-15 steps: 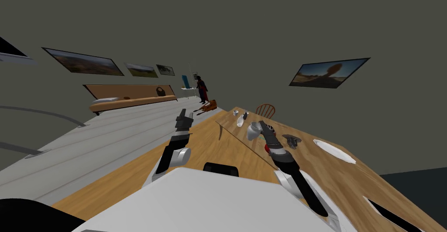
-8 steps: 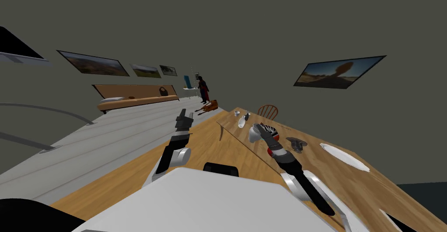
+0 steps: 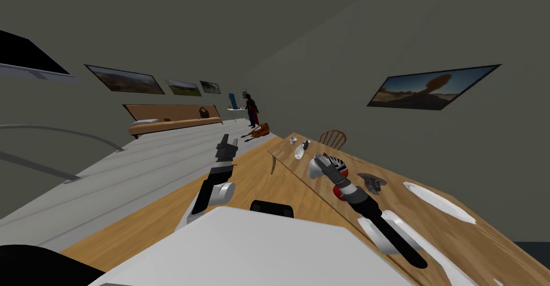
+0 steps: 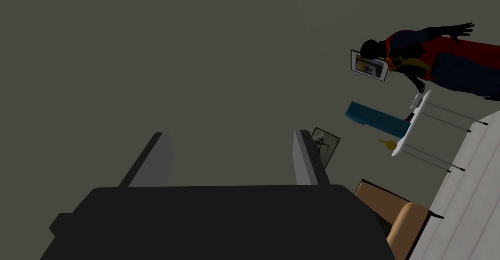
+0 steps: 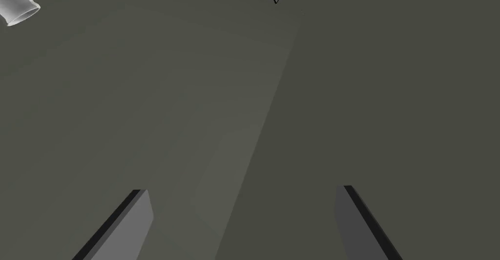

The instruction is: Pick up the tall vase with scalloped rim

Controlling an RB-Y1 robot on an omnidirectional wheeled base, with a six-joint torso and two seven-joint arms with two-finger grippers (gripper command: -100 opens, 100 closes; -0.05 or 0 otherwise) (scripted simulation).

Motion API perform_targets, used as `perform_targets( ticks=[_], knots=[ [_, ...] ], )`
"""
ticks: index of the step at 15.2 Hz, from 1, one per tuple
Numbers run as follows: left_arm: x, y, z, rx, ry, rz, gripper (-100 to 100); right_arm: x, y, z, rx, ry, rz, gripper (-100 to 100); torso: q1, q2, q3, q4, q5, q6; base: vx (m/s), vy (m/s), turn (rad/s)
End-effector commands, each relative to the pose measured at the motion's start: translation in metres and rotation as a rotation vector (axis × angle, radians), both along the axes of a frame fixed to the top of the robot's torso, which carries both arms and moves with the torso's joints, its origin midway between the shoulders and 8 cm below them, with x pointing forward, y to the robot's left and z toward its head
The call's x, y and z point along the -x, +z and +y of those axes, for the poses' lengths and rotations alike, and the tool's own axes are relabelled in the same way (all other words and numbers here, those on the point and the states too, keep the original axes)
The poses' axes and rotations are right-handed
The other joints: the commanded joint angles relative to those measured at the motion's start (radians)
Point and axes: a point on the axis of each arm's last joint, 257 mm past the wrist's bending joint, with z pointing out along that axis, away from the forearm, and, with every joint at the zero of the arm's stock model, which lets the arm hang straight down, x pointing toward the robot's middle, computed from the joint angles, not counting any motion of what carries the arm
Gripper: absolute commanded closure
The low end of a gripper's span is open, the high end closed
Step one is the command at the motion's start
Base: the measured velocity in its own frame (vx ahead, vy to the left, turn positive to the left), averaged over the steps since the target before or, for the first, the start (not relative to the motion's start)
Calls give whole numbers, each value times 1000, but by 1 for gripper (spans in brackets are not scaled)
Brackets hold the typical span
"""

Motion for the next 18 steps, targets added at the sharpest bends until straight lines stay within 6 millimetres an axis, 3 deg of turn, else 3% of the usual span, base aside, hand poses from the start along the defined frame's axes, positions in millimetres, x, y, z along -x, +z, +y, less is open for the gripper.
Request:
perform_targets(
  ticks=[1, 2, 4, 5, 7, 8, 10, 11, 13, 14, 16, 17, 18],
  knots=[
    [0, 0, 0, 0, 0, 0, 0, 0, -10, -6, 71, 10, 19, -100, 0, 0, 0, 0, 0, 0, 31, 11, 63],
    [0, 0, 0, 0, 0, 0, 0, -1, -24, -16, 129, 2, 39, -100, 0, 0, 0, 0, 0, 0, 40, 14, 78],
    [0, 0, 0, 0, 0, 0, 0, 0, -24, -17, 159, 19, 44, -100, 0, -1, 0, 0, 0, 0, 38, 15, 45],
    [0, 0, 0, 0, 0, 0, 0, 0, -37, -28, 224, 15, 65, -100, 0, -1, 0, 0, 0, 0, 30, 14, 49],
    [0, 0, 0, 0, 0, 0, 0, 0, -36, -28, 247, 28, 69, -100, 0, 0, 0, 0, 0, 0, 29, 14, 48],
    [0, 0, 0, 0, 0, 0, 0, 1, -49, -40, 315, 28, 91, -100, 0, 0, 0, 0, 0, 0, 30, 20, 72],
    [0, 0, 0, 0, 0, 0, 0, 1, -49, -41, 336, 39, 93, -100, 1, 0, 0, 0, 0, 0, 30, 16, 37],
    [0, 0, 0, 0, 0, 0, 0, 2, -61, -53, 403, 40, 115, -100, 1, 0, 0, 0, 0, 0, 27, 14, 64],
    [0, 0, 0, 0, 0, 0, 0, 2, -60, -54, 423, 51, 118, -100, 1, 0, 0, 0, 0, 0, 26, 13, 41],
    [0, 0, 0, 0, 0, 0, 0, 4, -71, -67, 492, 54, 140, -100, 0, 0, 0, 0, 0, 0, 25, 18, 65],
    [0, 0, 0, 0, 0, 0, 0, 4, -70, -68, 511, 65, 142, -100, 1, 0, 0, 0, 0, 0, 25, 16, 41],
    [0, 0, 0, 0, 0, 0, 0, 6, -81, -82, 580, 70, 165, -100, 1, 0, 0, 0, 0, 0, 24, 20, 68],
    [0, 0, 0, 0, 0, 0, 0, 6, -80, -83, 596, 79, 166, -100, 1, 0, 0, 0, 0, 0, 26, 23, 70]
  ],
)
